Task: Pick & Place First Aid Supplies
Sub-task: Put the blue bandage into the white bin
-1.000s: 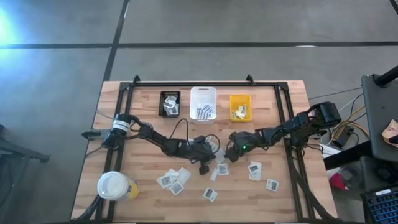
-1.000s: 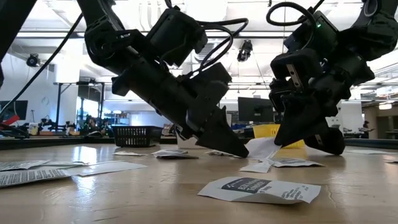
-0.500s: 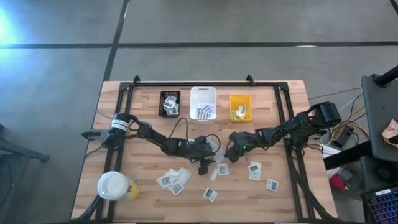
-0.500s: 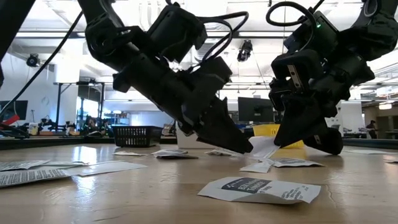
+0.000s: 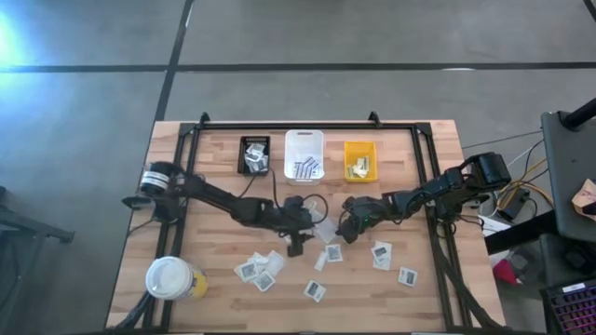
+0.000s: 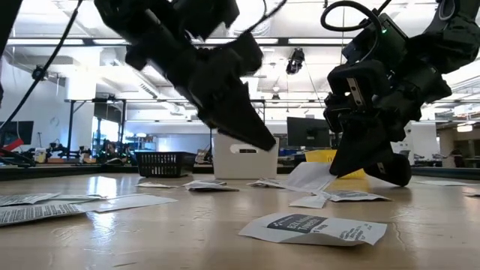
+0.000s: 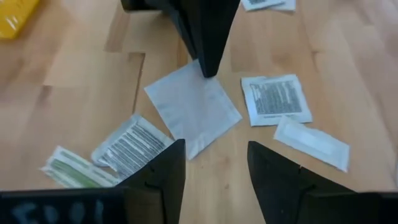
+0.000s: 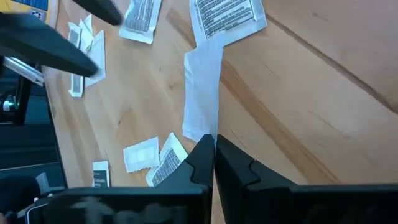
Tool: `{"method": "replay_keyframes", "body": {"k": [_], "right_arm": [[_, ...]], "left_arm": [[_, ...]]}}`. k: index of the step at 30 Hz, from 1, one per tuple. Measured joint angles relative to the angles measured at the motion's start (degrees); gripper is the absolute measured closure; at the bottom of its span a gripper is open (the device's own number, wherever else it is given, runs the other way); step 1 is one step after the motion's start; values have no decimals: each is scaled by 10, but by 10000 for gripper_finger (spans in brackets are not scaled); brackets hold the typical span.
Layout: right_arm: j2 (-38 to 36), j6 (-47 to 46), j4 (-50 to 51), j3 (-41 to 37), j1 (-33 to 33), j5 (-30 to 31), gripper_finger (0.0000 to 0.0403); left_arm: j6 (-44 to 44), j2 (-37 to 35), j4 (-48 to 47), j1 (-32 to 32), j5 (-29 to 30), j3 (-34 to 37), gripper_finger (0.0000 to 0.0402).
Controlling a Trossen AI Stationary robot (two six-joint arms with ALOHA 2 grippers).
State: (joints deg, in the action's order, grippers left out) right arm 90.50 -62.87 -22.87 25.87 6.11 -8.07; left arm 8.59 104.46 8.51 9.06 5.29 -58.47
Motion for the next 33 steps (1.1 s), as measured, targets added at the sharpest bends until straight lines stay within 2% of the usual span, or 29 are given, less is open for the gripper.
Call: {"method": "replay_keyframes", "body": {"k": [8,24,28,33], "right_arm": [[-6,11,0,7,0,1,395],[-62,35,0,20,0,6,395],[-75,58,0,40,-2,8,395],[-87,98,2,73,-5,17,395]], "left_arm": [[-2,-82,0,-2,2,66,236],[45,-314,51,-4,23,282,236],[49,-365,57,-4,29,313,236],[48,-421,54,-5,64,337,236]]}}
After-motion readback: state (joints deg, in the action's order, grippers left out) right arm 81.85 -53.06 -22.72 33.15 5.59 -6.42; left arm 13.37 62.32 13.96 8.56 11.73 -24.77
